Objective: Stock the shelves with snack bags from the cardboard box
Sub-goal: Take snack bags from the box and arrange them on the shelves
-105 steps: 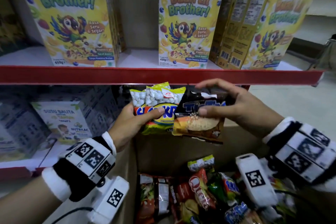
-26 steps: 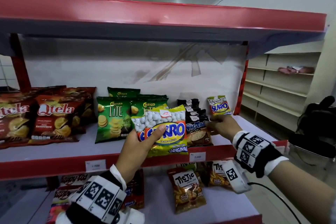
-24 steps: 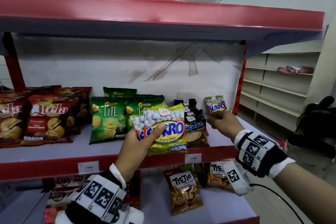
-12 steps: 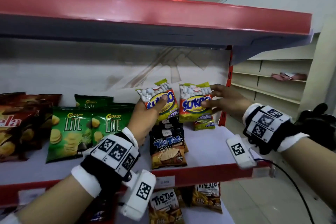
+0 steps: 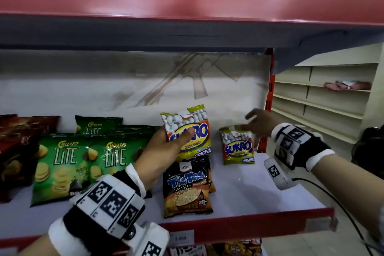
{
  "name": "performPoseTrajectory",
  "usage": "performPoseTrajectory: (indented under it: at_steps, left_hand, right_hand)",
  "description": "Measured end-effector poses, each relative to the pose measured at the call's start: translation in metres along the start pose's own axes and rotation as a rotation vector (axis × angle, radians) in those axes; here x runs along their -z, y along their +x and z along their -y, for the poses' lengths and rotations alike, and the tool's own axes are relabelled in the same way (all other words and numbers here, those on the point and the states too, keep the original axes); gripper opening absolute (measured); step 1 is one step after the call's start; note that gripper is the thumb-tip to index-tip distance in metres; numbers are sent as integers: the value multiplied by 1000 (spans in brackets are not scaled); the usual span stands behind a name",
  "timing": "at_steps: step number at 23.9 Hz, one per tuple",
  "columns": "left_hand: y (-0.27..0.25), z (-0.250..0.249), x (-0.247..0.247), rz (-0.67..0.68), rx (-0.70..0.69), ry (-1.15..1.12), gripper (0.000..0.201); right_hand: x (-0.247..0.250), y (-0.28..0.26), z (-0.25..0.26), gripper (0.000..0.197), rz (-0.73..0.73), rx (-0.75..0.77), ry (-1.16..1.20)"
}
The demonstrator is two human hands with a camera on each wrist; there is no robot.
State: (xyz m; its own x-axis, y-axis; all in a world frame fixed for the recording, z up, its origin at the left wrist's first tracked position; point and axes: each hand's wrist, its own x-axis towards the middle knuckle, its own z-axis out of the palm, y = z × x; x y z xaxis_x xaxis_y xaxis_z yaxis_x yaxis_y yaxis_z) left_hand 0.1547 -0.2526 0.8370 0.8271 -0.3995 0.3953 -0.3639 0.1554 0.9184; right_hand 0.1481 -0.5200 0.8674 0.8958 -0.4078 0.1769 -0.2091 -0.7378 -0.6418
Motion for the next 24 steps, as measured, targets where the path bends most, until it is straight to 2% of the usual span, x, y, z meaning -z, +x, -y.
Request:
performPoseTrajectory:
  at_steps: [2,4,6,9,12,14,18,20,24]
  left_hand:
    - [-4,-1,-10,45,-5,34,15]
    - [-11,0,-22,113,-14,70,19]
    - [-20,2,-29,163,-23,121,22]
    - [-35,10,-12,122,17,236,33]
    - [-58,29,29,-14,-10,505,23]
    - [-74,44,53,-92,-55,722,19]
    - [-80,66,64,-60,-99,962,20]
    - [-81,73,69,-69,-71,1059,21]
    - [-85,81,67,-157,-114,1238,21]
  right_hand:
    - [9,-35,30,56,247,277,405]
    - [9,-63,48,48,420,445,408]
    - [7,-74,54,34,413,516,324]
    - [17,-68,41,26,255,472,240]
    - [28,-44,11,24,79,370,56]
    - [19,-24,-7,26,70,264,-34]
    - [-5,3,-31,28,66,63,-93]
    - [-16,16,-33,33,83,40,-232]
    - [-25,27,-35,37,12,-35,-226]
